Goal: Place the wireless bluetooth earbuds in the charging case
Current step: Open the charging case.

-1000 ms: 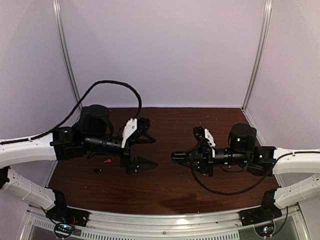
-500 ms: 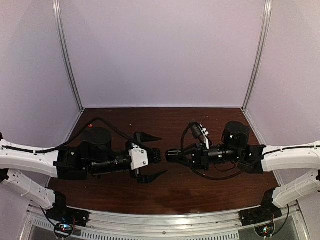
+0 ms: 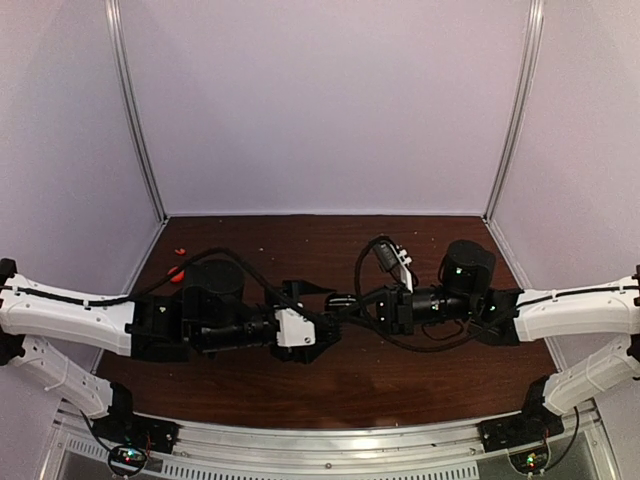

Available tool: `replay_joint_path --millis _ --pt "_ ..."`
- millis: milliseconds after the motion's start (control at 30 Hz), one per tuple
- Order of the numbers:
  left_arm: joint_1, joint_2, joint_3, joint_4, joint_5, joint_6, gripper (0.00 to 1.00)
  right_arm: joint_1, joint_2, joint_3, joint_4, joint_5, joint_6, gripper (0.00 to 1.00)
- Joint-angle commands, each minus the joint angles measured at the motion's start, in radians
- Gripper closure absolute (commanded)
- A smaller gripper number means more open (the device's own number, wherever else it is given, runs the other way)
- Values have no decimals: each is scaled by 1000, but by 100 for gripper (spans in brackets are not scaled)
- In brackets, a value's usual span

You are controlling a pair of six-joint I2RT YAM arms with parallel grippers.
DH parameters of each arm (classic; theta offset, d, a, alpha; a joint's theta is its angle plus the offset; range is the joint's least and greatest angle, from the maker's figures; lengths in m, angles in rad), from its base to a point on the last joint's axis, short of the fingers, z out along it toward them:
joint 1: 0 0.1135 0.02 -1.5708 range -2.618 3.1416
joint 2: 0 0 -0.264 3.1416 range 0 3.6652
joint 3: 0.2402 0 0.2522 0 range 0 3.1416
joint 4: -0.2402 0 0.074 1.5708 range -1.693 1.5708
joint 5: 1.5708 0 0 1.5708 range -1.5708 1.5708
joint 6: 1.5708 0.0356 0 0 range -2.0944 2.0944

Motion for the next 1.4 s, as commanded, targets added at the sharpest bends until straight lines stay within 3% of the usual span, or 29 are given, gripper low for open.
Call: replay_joint_path --millis 0,233,433,533,633,767,1100,1367 --pt "-1 16 48 86 -20 1 29 5 9 38 47 -21 14 80" --pt "-2 32 52 105 -51 18 47 12 18 39 57 -29 23 79" --pt "-2 35 54 80 -52 32 54 12 25 48 59 -42 22 78" --pt "-2 34 56 79 -53 27 65 12 29 50 67 -47 29 74" --pt "-1 39 58 99 -76 5 75 11 23 39 91 -33 38 61" --pt "-1 48 46 177 -100 -52 79 9 24 5 171 -11 76 56" --pt "-1 65 49 232 -116 -77 80 1 23 -32 287 11 142 72" --pt "-2 71 49 237 -127 -77 82 -12 23 -70 390 42 214 77"
